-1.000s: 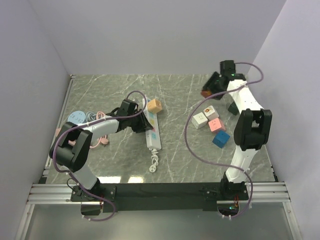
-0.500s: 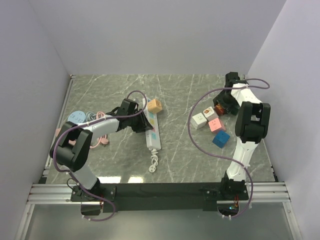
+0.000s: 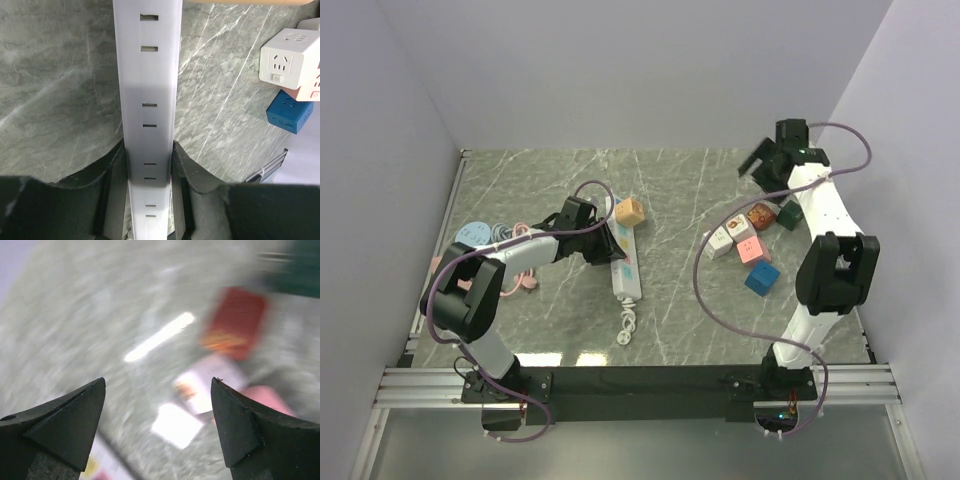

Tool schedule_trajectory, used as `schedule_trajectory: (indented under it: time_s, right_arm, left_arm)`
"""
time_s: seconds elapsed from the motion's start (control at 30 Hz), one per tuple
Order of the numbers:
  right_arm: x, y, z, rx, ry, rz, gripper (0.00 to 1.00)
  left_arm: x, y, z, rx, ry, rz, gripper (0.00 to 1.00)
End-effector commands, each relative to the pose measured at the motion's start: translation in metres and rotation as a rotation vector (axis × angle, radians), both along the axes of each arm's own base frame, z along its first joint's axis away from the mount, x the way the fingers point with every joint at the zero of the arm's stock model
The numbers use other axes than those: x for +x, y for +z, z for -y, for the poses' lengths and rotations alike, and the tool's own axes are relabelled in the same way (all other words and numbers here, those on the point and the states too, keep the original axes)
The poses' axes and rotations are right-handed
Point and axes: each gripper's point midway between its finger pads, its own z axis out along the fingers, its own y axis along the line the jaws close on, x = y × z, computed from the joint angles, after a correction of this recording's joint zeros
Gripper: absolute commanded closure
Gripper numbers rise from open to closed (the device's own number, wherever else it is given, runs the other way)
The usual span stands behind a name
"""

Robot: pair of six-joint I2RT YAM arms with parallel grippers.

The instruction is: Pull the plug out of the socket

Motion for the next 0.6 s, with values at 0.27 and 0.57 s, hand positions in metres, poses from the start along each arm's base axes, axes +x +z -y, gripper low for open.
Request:
schedule_trajectory:
  time_s: [0.27, 0.57]
  right_arm:
    - [-0.013, 0.025, -0.251, 0.422, 0.848, 0.218, 0.06]
    - [-0.015, -0.024, -0.313, 0.49, 0.952, 0.109, 0.05]
  left_arm:
    - [0.002, 0.003, 0.003, 0.006, -0.027, -0.003, 1.0]
    - [0.001, 0.01, 0.008, -0.018, -0.033, 0.006, 0.99]
